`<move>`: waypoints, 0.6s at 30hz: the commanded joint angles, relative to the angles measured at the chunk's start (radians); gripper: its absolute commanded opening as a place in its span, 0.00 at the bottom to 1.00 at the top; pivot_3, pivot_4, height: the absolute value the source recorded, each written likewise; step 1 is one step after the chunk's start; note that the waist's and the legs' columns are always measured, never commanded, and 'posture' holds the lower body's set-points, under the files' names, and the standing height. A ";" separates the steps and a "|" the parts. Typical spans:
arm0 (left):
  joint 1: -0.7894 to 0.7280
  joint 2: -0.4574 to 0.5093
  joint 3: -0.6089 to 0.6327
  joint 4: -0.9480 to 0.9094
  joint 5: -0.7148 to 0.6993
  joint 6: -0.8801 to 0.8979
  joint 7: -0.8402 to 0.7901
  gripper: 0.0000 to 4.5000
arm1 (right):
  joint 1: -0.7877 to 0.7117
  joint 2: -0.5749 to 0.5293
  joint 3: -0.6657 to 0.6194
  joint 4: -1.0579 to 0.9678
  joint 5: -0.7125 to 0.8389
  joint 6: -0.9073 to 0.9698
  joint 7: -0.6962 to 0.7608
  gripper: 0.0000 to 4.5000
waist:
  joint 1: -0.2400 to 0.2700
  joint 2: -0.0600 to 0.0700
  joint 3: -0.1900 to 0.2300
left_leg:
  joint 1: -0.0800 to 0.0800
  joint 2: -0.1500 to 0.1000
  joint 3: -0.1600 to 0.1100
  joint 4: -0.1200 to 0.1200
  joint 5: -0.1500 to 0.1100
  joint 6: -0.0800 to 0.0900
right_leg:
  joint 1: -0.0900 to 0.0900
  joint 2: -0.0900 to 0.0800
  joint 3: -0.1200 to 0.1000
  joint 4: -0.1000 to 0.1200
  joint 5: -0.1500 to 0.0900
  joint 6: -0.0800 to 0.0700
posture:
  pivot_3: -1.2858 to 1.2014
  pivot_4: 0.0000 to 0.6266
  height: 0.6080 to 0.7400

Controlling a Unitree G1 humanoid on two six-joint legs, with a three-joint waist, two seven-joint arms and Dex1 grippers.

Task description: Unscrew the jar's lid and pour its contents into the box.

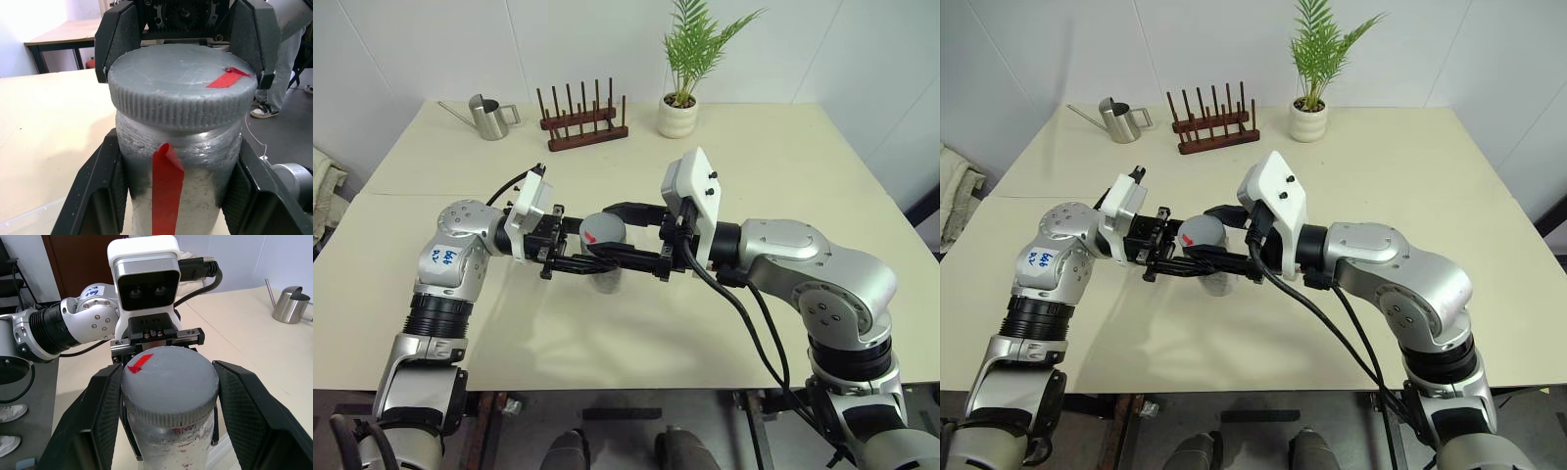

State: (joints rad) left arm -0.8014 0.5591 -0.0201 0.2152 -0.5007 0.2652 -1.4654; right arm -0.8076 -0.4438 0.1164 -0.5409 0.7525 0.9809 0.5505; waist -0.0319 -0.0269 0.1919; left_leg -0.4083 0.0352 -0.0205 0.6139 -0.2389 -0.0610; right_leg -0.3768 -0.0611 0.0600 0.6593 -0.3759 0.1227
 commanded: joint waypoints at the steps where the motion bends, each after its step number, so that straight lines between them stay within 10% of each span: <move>1: 0.003 0.011 -0.010 -0.045 -0.001 0.009 -0.008 0.45 | -0.049 0.010 -0.015 -0.002 -0.005 -0.034 0.007 0.59 | 0.000 0.000 0.000 | 0.000 0.000 0.000 0.000 0.000 0.000 | 0.000 0.000 0.000 0.000 0.000 0.000 | 0.52 0.24 1.00; 18: 0.015 0.021 -0.027 -0.059 0.007 0.029 -0.012 0.45 | -0.093 -0.009 -0.042 0.049 -0.049 -0.064 0.037 0.59 | 0.000 0.000 0.000 | 0.000 0.000 0.000 0.000 0.000 0.000 | 0.000 0.000 0.000 0.000 0.000 0.000 | 0.52 0.24 1.00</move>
State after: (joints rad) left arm -0.8010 0.5703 -0.0182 0.2049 -0.5008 0.2895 -1.4533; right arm -0.8539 -0.4470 0.1215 -0.4801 0.7346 0.9798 0.6053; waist -0.0318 -0.0269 0.1919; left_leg -0.4083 0.0352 -0.0205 0.6140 -0.2389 -0.0610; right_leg -0.3768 -0.0612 0.0599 0.6594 -0.3759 0.1227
